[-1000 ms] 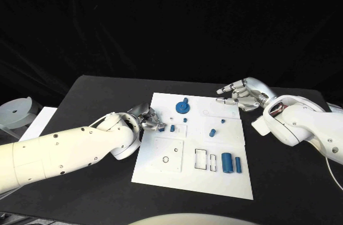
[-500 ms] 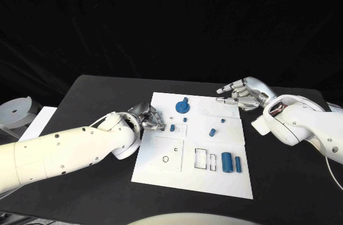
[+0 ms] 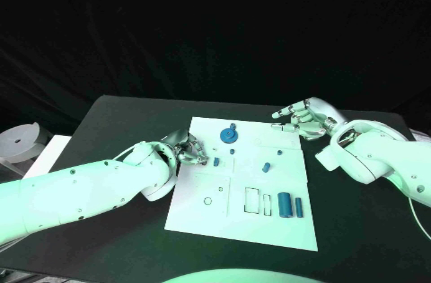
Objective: Assemble the parts on the task board
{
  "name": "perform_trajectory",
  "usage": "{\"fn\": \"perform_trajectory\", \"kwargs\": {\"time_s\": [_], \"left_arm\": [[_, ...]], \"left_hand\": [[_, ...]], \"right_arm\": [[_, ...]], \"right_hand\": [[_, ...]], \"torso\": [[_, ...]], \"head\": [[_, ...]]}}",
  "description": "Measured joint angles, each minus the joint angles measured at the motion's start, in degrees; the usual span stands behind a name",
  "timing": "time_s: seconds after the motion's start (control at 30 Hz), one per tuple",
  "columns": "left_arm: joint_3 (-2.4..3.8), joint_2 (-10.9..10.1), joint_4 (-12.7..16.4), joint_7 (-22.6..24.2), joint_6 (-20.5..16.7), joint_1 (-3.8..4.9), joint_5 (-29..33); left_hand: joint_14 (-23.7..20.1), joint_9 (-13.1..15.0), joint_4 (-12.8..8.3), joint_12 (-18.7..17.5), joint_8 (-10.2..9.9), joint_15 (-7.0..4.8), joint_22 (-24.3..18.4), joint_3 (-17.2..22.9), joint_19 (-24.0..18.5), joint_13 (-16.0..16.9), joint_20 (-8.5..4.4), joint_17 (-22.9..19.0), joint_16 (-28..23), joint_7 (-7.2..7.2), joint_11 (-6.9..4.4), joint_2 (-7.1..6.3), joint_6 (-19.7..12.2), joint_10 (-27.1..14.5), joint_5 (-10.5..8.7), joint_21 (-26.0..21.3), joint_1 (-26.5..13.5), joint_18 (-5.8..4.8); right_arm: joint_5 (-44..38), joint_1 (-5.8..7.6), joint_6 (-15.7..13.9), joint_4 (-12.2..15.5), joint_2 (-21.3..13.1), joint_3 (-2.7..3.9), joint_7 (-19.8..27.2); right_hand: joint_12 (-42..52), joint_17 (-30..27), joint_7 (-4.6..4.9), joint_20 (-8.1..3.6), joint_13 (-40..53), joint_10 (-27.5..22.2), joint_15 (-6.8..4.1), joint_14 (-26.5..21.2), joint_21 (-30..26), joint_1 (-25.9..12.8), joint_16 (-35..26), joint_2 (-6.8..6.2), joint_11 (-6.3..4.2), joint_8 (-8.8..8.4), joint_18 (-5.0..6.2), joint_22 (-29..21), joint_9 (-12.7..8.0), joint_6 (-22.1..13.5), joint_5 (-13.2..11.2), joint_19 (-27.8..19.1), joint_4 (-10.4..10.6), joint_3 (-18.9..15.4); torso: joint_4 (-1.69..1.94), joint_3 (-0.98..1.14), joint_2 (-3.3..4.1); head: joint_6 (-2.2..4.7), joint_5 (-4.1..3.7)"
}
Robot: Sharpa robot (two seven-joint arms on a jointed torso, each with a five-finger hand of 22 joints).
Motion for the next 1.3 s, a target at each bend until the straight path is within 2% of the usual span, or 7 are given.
{"fn": "perform_trajectory", "kwargs": {"time_s": [0.13,0.23,0.3,0.47,1.13,1.3], "left_arm": [[0.0,0.06,-0.04,0.07,-0.03,0.0,0.11],[0.0,0.08,-0.05,0.3,-0.1,0.0,0.21],[0.0,0.08,-0.05,0.51,-0.19,0.0,0.3],[0.0,0.08,-0.04,1.04,-0.48,0.0,0.56],[0.01,0.18,-0.18,2.0,-1.1,0.0,1.18],[0.01,0.13,-0.19,2.08,-1.11,0.0,1.38]], "left_hand": [[0.0,0.14,0.84,0.0,-0.16,0.0,0.0,-0.84,0.0,-0.18,0.0,0.0,0.0,0.31,0.0,-0.54,-0.32,0.0,0.0,0.0,-0.96,0.0],[0.0,-0.15,1.58,-0.22,-1.22,0.0,0.0,-1.64,0.0,-0.25,0.0,-0.01,0.0,1.06,0.0,-0.75,-1.06,0.0,0.0,0.0,-1.16,0.0],[0.0,-0.39,1.7,-0.25,-1.41,0.0,0.0,-2.53,0.0,-0.25,0.0,-0.01,0.0,1.06,0.0,-1.06,-1.07,0.0,0.0,0.0,-1.46,0.0],[0.0,-0.49,1.82,-0.25,-1.67,0.0,0.0,-2.97,0.0,-0.1,0.0,-0.01,0.0,1.25,0.41,-1.06,-1.26,0.01,0.0,0.0,-1.46,0.0],[0.0,-0.55,2.15,-0.25,-1.89,0.0,0.0,-3.61,0.0,-0.09,0.0,-0.01,0.0,1.24,0.4,-0.84,-1.27,0.0,0.0,0.0,-1.68,0.0],[0.0,-0.69,2.87,-0.25,-2.36,0.0,0.0,-4.96,0.12,0.09,0.12,-0.01,0.0,1.24,0.4,-0.54,-1.27,0.01,0.0,0.0,-1.98,0.01]], "right_arm": [[0.0,0.0,-0.01,0.01,-0.02,0.0,0.0],[0.0,0.0,-0.01,0.01,-0.04,0.0,0.0],[0.0,0.0,-0.02,0.01,-0.04,0.0,0.0],[0.0,0.0,-0.03,-0.04,-0.04,0.0,0.01],[0.0,0.0,-0.05,-0.09,0.01,0.0,0.05],[0.01,0.0,-0.06,-0.09,0.0,0.0,0.06]], "right_hand": [[0.0,0.0,0.0,0.0,0.0,0.0,0.0,0.0,0.0,0.0,0.0,0.0,0.0,0.0,0.0,0.0,0.0,0.0,0.0,0.0,0.0,0.0],[0.0,-0.01,0.0,0.0,0.0,0.0,0.0,0.0,0.0,0.0,0.0,0.0,0.0,0.0,0.0,0.0,0.0,0.0,0.0,0.0,0.0,0.0],[0.0,-0.01,0.0,0.0,0.0,0.0,0.0,0.0,0.0,0.0,0.0,0.0,0.0,0.0,0.0,0.0,0.0,0.0,0.0,0.0,0.0,0.0],[0.0,-0.01,0.0,0.0,0.01,0.0,0.0,0.0,0.0,0.0,0.0,0.0,0.0,0.0,0.0,0.0,0.0,0.0,0.0,0.0,0.0,0.0],[0.0,-0.02,0.0,0.0,-0.2,-0.2,0.0,0.0,0.0,0.0,0.0,0.0,-0.2,0.0,0.0,-0.09,0.0,0.0,0.0,0.0,0.16,-0.16],[0.0,-0.02,0.0,0.0,-0.2,-0.2,0.0,0.0,0.0,0.0,0.0,0.0,-0.2,0.0,0.0,-0.09,0.0,0.0,0.0,0.0,0.16,-0.16]], "torso": [[-0.01,0.0,0.0],[-0.01,0.0,0.0],[-0.01,0.0,0.0],[0.01,-0.03,0.01],[0.03,-0.05,0.01],[0.03,-0.04,0.01]], "head": [[0.08,-0.03],[0.12,-0.04],[0.15,-0.07],[0.2,-0.15],[0.25,-0.19],[0.29,-0.19]]}}
